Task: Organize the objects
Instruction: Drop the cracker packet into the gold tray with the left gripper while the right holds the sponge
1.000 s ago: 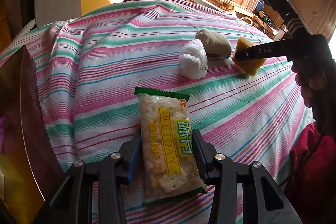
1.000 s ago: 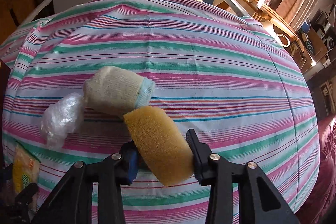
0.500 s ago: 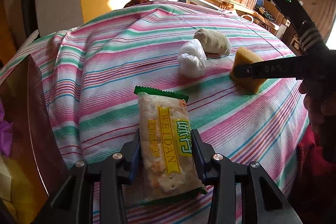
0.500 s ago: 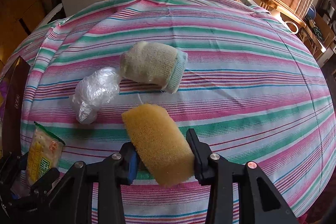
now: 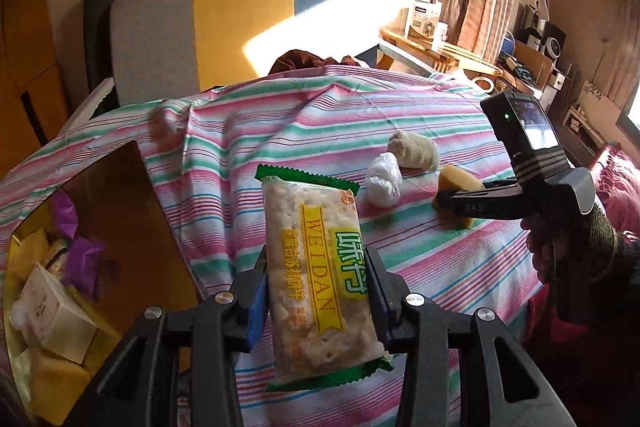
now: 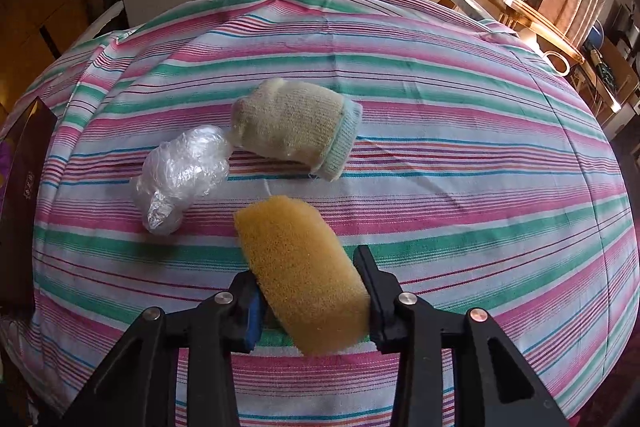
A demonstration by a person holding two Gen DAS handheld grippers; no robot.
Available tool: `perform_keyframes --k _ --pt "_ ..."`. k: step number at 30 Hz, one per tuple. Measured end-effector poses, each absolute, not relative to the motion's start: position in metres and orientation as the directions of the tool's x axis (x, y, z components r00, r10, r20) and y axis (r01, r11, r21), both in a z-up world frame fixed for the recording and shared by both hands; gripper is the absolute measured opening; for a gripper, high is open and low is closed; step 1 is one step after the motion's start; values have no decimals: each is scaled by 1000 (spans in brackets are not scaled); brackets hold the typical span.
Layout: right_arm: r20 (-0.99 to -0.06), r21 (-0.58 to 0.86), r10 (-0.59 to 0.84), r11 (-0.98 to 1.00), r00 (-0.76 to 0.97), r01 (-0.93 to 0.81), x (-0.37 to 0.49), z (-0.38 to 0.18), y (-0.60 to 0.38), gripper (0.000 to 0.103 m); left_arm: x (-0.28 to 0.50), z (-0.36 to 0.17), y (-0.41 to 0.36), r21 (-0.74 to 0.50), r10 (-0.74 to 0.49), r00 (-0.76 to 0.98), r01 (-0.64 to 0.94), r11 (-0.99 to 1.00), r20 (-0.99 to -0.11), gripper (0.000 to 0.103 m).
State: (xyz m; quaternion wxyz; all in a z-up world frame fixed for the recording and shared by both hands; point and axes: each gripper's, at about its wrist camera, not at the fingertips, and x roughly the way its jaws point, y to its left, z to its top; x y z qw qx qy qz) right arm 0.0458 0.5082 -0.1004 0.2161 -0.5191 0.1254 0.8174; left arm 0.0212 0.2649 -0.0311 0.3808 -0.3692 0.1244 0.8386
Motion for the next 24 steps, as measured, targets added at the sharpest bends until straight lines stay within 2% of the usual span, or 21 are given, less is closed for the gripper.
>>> perform_keyframes --k 14,18,24 --pt "-896 -54 252 -878 -364 -475 47 -100 503 39 -3 -17 191 -29 448 -558 -603 -797 -699 43" --pt "-895 -66 260 -880 -361 -470 47 -100 502 39 -22 -26 160 -103 443 -527 -553 -827 -725 43" --pt "-896 -84 269 -884 -353 -460 46 -100 499 39 -74 -37 94 -280 440 -464 -375 -884 -769 43"
